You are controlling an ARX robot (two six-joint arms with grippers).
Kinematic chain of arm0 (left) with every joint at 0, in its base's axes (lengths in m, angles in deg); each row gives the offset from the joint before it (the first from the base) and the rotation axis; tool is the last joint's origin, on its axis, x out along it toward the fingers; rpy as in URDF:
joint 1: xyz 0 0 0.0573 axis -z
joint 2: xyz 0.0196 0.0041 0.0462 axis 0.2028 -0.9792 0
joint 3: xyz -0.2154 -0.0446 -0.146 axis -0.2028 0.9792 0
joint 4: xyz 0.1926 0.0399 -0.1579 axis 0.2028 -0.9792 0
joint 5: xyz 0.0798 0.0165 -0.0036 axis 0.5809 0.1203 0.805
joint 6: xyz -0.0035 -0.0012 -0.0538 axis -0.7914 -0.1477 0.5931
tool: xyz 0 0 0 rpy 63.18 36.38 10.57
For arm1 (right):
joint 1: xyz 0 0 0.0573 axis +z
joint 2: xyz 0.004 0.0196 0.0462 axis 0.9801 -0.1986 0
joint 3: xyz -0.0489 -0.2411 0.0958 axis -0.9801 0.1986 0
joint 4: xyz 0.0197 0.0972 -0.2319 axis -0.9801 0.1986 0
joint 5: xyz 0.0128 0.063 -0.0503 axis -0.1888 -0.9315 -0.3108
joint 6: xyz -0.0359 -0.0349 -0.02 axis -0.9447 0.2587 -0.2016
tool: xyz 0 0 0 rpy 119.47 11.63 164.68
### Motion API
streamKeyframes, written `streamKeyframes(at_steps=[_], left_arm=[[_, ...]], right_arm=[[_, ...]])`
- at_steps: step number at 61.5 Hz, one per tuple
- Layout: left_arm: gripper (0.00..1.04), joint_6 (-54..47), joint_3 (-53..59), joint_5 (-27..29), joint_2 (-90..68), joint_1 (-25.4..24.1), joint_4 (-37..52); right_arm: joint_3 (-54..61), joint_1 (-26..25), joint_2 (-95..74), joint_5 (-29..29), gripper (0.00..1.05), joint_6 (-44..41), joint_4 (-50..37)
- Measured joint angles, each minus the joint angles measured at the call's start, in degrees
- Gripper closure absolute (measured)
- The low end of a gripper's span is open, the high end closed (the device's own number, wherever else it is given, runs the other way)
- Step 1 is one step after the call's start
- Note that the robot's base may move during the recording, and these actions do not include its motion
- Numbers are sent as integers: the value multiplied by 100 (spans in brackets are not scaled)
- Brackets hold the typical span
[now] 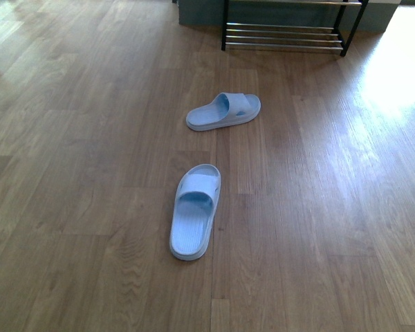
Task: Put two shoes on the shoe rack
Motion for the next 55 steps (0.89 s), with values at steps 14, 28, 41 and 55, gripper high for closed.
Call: streamKeyframes(at_steps=[14,28,41,55], left_arm=[[9,2,0,-4,0,0,0],[9,0,0,-2,0,0,0],[9,2,0,2,0,0,0],[9,79,-26,188,-61,42,-79]], right_arm=[[0,-2,0,2,9,2,2],[0,-2,0,-11,9,0,2],[0,-2,-7,-26,9,2,2],[0,0,-4,7,9,2,2]])
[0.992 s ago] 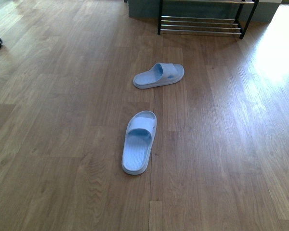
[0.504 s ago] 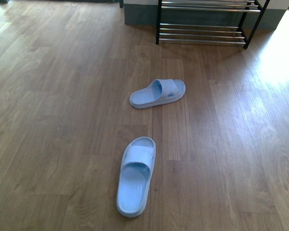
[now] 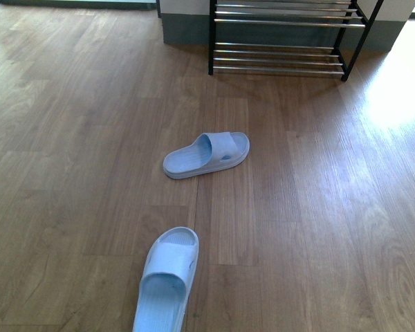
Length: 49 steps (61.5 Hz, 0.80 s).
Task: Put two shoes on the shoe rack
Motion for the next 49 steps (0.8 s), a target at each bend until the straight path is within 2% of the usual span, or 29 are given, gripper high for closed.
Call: streamKeyframes(at_steps=[2,3,4,6,9,12,17,29,39,49], left_arm=[[9,328,-264,898,-339,363,-588],[9,737,-514,1773,-796,708,-1167],[9,979,-669,2218,-1143,890,-1423],[9,1270,-846,2605,-1650,1010,-1589],[9,1646,-1029,2780,-2446,1056,-1412],[9,1858,-1187,2699,-3064,1043,-1115],[9,1917,-1576,2212,-4380,1086,-485],[9,1222,-2594,1440,-7842,1331,455],[9,234,-3471,914,-10135,1467,748],[9,-476,-4382,323,-11807,1497,525]], right_arm=[[0,-2,0,-2,9,-2,0],[0,-2,0,7,9,0,0],[0,-2,0,4,9,0,0],[0,-2,0,-2,9,-2,0],[0,0,0,-15,9,-2,0],[0,-2,0,-9,9,-2,0],[0,-2,0,-13,9,0,0],[0,-2,0,-13,9,0,0],[0,-2,0,-13,9,-2,0],[0,-2,0,-13,9,0,0]])
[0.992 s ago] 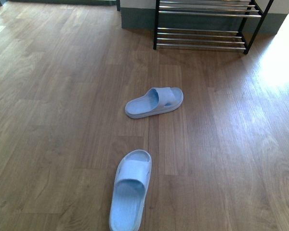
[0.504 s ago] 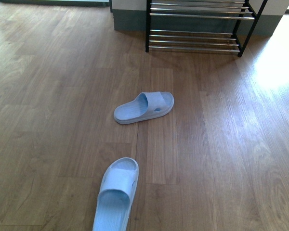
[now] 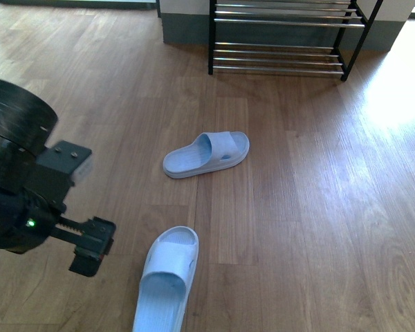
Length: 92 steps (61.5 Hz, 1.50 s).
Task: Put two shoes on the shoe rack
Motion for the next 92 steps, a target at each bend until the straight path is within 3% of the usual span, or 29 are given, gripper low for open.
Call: streamKeyframes(at_steps=[38,65,92], left_arm=[[9,-1198,-2352,-131,-3095,450,-280],[9,-1923,-2983,-22,-4019,737,179],[9,-1956,-3174,251,-4636,769,1484]], right_arm=[[0,0,0,0,9,0,0],[0,0,0,0,9,0,0],[0,0,0,2,9,0,0]])
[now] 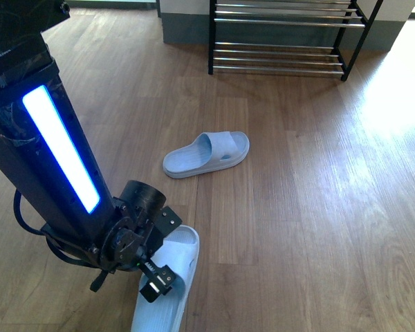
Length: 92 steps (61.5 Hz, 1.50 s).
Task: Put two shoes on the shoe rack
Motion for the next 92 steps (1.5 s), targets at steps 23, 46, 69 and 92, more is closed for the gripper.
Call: streamKeyframes(at_steps=[23,46,69,92], left_arm=[[65,-37,-87,339,-155,-13,247],[103,614,319,658,492,-413,-125],[103,922,2404,1628,3578,-984,553],[103,1576,5130,2723,8485,-776,-98]], right_arm=[[0,0,0,-2,9,-2,0],[0,0,0,-2,9,0,0],[0,0,0,0,9,-2,0],[0,0,0,0,9,-2,0]])
